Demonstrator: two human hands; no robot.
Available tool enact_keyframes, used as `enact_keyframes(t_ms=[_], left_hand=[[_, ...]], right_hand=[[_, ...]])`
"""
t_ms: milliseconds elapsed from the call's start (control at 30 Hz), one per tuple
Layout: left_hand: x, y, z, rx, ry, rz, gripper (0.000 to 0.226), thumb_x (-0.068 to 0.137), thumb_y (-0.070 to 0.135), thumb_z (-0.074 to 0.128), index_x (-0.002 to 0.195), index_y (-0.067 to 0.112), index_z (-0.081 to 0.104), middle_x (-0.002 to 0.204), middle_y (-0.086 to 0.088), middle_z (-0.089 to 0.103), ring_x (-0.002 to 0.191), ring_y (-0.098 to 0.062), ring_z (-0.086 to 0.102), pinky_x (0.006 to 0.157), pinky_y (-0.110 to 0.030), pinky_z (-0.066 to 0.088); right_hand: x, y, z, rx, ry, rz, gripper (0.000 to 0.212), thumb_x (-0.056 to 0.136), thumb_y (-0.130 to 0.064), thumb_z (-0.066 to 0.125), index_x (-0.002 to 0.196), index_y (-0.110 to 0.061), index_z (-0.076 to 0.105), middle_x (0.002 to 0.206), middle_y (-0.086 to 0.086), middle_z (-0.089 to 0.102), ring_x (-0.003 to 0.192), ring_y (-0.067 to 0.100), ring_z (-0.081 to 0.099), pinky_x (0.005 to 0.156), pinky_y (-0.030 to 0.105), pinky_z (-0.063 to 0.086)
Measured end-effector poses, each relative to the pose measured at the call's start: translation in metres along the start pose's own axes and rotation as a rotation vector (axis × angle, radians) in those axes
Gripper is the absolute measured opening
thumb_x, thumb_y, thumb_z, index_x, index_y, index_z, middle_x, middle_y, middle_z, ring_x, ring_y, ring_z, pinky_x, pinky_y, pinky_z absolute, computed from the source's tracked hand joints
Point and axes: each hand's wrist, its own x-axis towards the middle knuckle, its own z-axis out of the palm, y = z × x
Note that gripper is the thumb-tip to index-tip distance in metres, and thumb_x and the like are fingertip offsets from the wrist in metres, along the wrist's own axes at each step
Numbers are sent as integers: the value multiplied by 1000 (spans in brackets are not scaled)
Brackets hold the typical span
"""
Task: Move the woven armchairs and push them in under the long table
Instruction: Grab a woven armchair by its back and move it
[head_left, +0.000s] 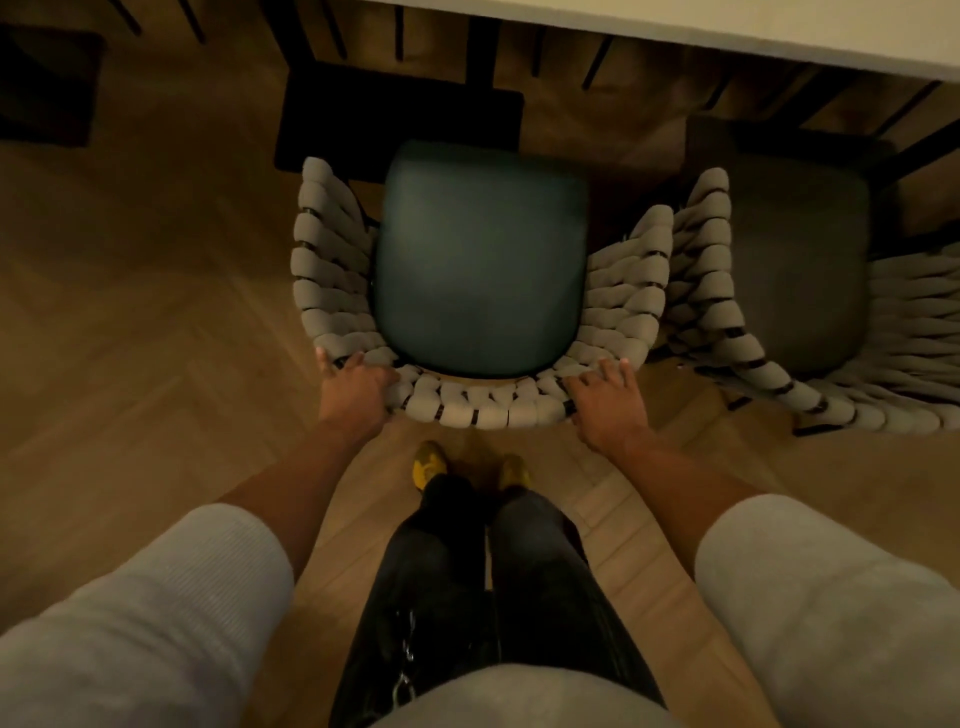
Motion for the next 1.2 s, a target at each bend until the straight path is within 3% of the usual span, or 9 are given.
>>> enact_keyframes(t_ms=[333,700,800,867,1000,1067,1200], left_hand=[[58,-7,-45,25,4,-20,65,82,52,77,142,41,53,149,-2,51,147,-24,34,119,-69,9],[76,1,-55,94,-33,-36,66,82,56,73,143,40,51,145,2,54,145,-23,36,117,-72,10],[68,4,-65,135,-58,-21,60,87,53,67,142,38,51,141,2,56,139,-24,42,118,-67,11],[62,6,-75,141,-71,-13,52,88,50,65,138,35,56,134,1,60,131,-24,48,117,-57,23],[45,8,-94,45,-44,-21,41,93,43,60,132,31,61,122,-3,63,116,-25,56,88,-39,46],[32,8,-97,10,-21,-44,40,94,41,59,133,30,60,122,-3,64,113,-25,59,79,-37,47],[3,10,-94,-101,-23,-106,41,95,41,58,134,26,59,125,-5,64,114,-27,62,80,-38,52]], right_hand=[[52,15,-34,10,5,-33,63,96,-49,61,151,-24,44,151,9,50,150,37,26,126,55,7],[73,30,-45,-15,-9,-77,64,95,-47,63,151,-23,44,151,9,50,150,37,28,126,56,5],[73,33,-50,-15,-27,-108,62,95,-50,63,148,-22,47,147,9,54,145,35,34,125,54,14],[75,33,-58,-25,-67,-130,58,94,-50,62,144,-22,51,141,8,58,137,32,44,119,50,26],[77,27,-84,76,-101,-151,46,96,-32,60,139,-17,53,133,11,61,119,31,58,96,42,46],[76,21,-94,109,-101,-171,45,98,-29,56,141,-15,53,131,12,61,116,32,60,89,40,48],[72,5,-102,122,-119,-244,48,99,-26,51,144,-12,53,133,15,61,115,33,61,92,42,52]])
